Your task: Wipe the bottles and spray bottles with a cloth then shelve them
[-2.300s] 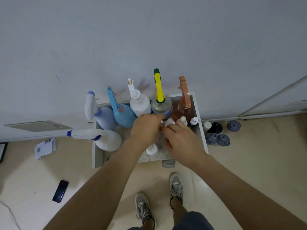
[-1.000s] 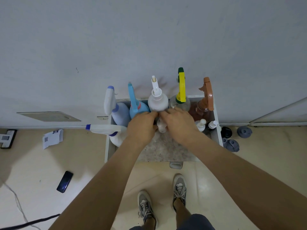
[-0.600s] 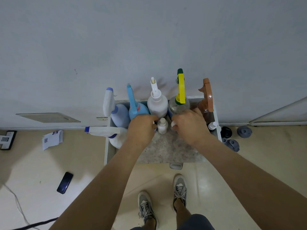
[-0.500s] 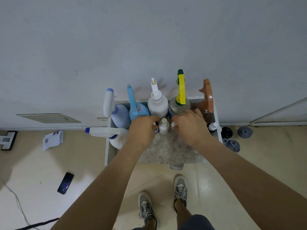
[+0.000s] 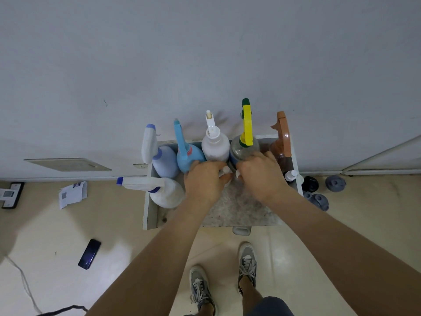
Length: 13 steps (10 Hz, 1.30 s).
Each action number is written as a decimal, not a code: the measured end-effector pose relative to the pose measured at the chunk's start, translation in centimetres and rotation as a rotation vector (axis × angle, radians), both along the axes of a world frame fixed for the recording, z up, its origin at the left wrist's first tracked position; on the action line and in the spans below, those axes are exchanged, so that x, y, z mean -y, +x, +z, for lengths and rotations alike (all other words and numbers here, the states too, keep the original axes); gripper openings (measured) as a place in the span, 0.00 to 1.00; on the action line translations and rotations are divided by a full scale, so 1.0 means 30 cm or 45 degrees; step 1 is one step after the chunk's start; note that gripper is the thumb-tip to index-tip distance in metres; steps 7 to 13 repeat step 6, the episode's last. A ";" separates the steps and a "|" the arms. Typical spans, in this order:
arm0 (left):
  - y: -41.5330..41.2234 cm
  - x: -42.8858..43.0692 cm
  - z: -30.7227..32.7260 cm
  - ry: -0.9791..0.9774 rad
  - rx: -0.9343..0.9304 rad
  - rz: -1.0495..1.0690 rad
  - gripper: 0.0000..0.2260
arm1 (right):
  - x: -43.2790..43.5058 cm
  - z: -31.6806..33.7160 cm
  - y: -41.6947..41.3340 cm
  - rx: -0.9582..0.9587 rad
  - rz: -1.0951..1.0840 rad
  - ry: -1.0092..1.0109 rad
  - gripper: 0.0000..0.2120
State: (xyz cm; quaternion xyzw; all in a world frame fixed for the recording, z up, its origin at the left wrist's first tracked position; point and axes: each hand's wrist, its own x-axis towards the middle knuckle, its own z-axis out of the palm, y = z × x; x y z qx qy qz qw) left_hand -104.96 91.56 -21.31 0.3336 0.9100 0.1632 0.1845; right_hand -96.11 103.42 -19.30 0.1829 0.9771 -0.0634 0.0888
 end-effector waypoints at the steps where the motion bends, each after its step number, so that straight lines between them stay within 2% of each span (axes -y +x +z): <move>1: 0.008 0.005 -0.002 0.075 0.061 -0.029 0.06 | -0.011 -0.002 0.004 0.003 -0.012 -0.035 0.09; 4: -0.013 -0.013 0.020 0.043 0.084 -0.154 0.05 | -0.022 -0.016 0.023 -0.114 -0.051 -0.106 0.07; 6: -0.026 0.009 0.027 0.097 0.137 -0.073 0.10 | -0.019 -0.031 0.046 -0.251 -0.080 -0.091 0.08; 13: -0.026 0.009 0.027 0.097 0.137 -0.073 0.10 | -0.019 -0.031 0.046 -0.251 -0.080 -0.091 0.08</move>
